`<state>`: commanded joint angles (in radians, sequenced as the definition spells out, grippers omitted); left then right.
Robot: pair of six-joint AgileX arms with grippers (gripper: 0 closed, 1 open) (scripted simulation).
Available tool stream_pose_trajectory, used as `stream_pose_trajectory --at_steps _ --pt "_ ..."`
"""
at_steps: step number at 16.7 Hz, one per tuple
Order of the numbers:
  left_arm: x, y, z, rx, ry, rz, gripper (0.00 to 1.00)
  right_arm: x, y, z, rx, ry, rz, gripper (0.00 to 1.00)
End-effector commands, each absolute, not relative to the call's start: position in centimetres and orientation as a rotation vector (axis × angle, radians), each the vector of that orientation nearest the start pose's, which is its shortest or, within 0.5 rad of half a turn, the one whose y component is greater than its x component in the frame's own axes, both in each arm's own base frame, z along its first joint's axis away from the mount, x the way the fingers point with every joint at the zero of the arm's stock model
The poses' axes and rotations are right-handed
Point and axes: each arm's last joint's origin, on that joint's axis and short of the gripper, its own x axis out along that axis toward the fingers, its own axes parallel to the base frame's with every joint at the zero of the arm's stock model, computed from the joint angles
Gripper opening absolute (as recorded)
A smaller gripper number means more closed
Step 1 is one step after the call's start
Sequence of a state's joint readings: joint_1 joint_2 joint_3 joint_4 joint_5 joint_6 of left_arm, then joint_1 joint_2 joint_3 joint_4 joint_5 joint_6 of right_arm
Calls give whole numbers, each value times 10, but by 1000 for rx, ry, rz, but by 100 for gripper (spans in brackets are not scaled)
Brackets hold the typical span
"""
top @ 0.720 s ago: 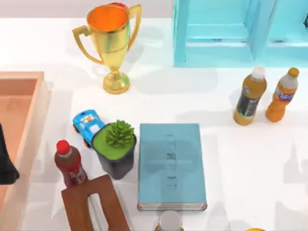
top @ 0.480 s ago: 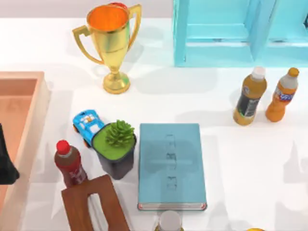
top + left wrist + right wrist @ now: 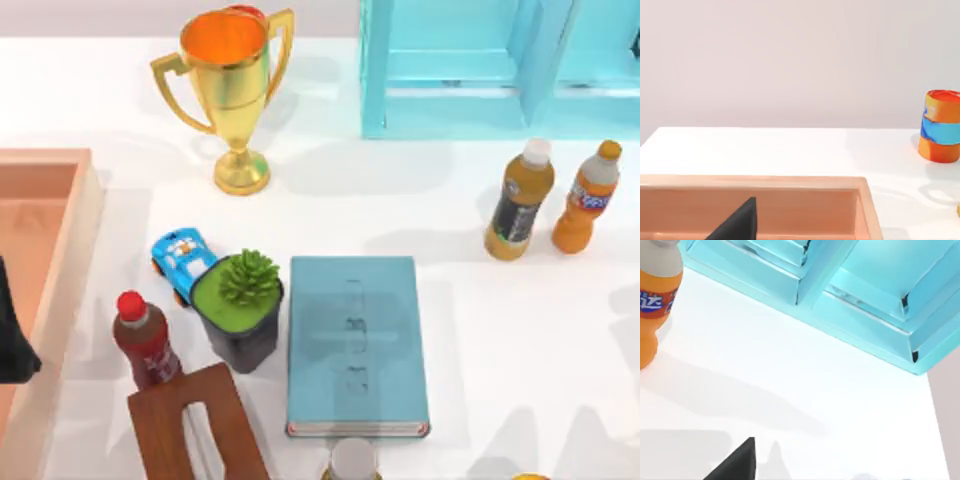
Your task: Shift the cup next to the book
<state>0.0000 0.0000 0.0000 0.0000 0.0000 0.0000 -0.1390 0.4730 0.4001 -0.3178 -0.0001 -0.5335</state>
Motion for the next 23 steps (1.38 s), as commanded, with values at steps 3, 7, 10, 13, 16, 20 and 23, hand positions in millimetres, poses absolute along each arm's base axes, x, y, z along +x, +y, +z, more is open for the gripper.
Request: stream_pose_trajectory --at_steps 3,7,10,13,16,20,23 --pt "106 -1 160 0 0 0 100 156 -33 251 -722 637 45 100" --pt "106 -1 160 0 0 0 100 201 -63 273 -974 917 258 100" --pt "106 -1 160 0 0 0 100 236 -92 277 -1102 1076 484 100" --pt "106 -1 160 0 0 0 100 266 -122 269 -1176 1174 729 100" --pt "106 -1 160 0 0 0 100 288 -150 257 -1205 1214 951 100" --pt "106 -1 160 0 0 0 100 303 -176 241 -1207 1216 1153 100" --pt "106 -1 160 0 0 0 100 307 -182 236 -1202 1214 1202 100"
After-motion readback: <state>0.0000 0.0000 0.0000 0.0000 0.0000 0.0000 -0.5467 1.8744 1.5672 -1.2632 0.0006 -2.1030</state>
